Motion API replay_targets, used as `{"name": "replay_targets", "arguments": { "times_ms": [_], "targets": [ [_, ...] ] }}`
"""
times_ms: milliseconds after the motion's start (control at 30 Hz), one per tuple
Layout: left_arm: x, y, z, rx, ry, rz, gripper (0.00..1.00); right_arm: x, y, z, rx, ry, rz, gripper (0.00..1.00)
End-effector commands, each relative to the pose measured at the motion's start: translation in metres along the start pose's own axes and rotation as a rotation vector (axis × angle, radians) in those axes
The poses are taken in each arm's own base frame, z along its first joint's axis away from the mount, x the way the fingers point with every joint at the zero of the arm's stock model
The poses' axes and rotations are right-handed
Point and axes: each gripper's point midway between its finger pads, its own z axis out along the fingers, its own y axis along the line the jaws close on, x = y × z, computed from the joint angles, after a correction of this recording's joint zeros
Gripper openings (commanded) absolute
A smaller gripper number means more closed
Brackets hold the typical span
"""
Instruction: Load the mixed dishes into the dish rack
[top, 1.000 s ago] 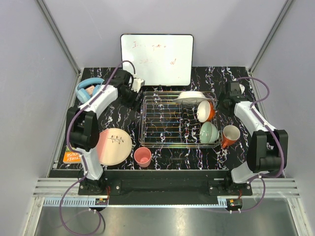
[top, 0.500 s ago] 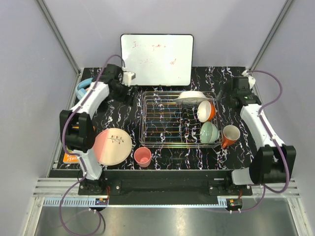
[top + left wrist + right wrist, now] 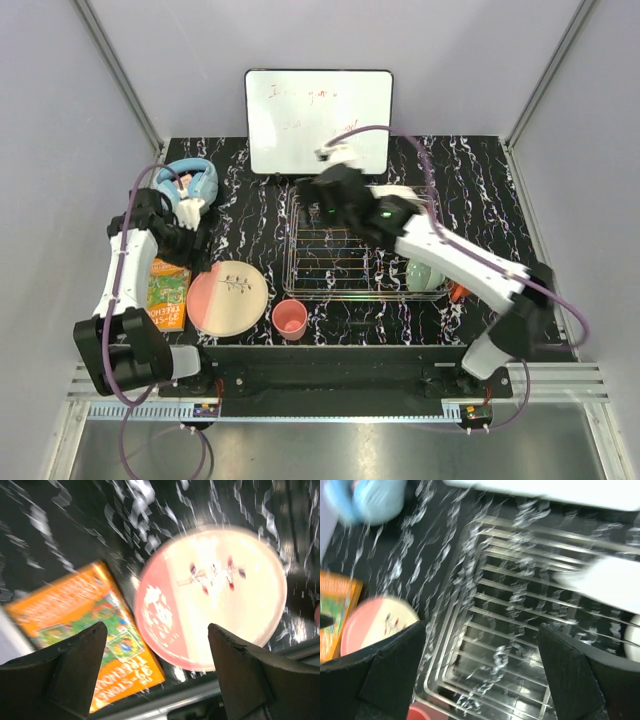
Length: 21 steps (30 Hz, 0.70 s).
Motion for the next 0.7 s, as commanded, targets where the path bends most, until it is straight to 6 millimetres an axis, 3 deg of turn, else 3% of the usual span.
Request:
{"name": "replay_targets", "arguments": {
  "times_ms": [0,67,133,233,667],
  "targets": [
    [0.035,-0.023,0.013,0.127,0.042,0.044,0.85,0.04,0.088,0.027,-0.121,0.089,-0.208,1.0],
    [0.044,-0.024,0.021,0.15,0.055,0.027,0.84,0.059,0.116,0.042,-0.158,0.132,-0.277,1.0],
    [0.047,-0.022,0.027,0.164,0.053,0.014,0.84,0.077,0.139,0.043,-0.214,0.169,-0.298,1.0],
    [0.048,-0.014,0.04,0.172,0.063,-0.006,0.83,0.104,0.16,0.05,-0.272,0.235,-0.285,1.0],
    [0.037,0.011,0.083,0.206,0.083,-0.042,0.79,0.184,0.182,0.052,-0.376,0.432,-0.188,0.89]
  ]
}}
